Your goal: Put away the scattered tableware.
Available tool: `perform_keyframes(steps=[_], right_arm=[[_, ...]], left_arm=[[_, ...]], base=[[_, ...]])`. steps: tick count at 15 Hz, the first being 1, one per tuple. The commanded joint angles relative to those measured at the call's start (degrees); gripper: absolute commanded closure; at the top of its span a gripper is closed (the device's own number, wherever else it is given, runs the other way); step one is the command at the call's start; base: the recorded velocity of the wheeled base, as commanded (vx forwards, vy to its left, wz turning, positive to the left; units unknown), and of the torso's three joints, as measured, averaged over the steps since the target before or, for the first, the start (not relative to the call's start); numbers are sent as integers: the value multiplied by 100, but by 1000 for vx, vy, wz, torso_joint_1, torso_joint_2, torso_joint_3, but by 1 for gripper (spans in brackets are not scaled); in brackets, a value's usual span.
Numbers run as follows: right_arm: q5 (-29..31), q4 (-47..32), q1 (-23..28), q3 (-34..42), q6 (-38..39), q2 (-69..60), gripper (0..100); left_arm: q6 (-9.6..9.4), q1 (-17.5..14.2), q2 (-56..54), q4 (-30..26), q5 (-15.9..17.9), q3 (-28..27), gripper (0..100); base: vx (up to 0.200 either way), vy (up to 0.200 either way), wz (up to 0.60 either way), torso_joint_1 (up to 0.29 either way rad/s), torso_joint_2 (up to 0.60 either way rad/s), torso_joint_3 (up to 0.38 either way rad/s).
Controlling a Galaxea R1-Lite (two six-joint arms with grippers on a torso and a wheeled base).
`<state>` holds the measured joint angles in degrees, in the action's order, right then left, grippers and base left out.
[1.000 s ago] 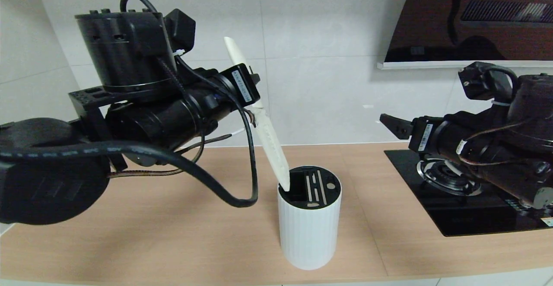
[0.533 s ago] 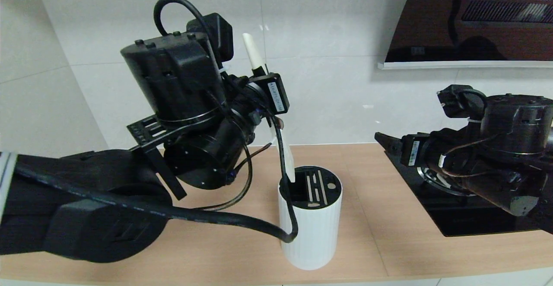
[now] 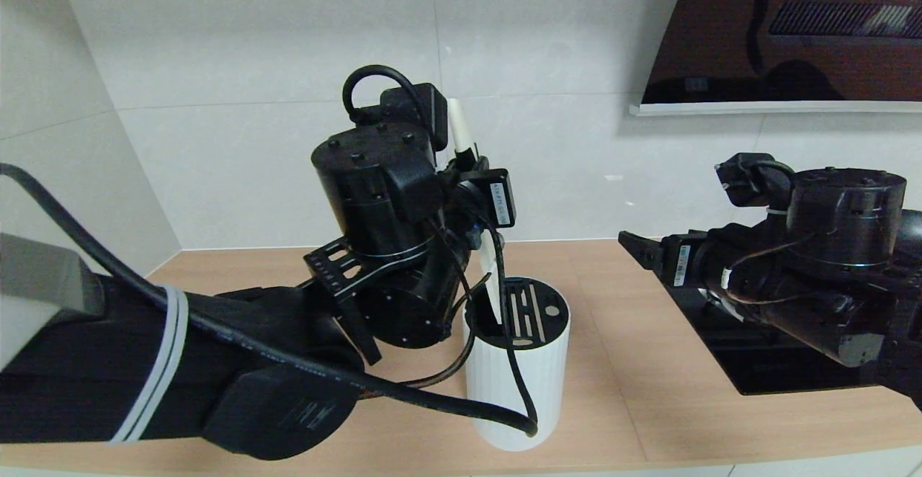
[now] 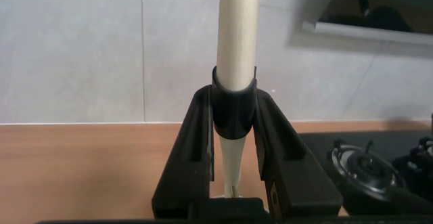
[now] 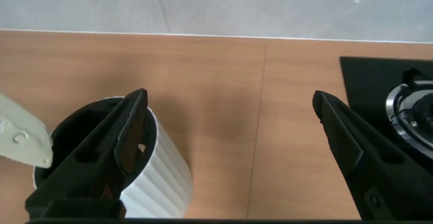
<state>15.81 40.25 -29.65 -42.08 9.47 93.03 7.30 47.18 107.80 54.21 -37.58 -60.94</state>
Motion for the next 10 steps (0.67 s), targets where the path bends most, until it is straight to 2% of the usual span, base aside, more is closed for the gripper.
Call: perform_keyframes(steps=[1,10], right_arm=[[10,0,-67,25,-7,14,0],[18,9,-138,86,-60,14,0]], left_arm=[[-1,2,101,19,-3,3,100],[70,-16,443,19,-30,91,100]], base=[[0,0,0,0,0,0],[0,0,0,0,0,0]])
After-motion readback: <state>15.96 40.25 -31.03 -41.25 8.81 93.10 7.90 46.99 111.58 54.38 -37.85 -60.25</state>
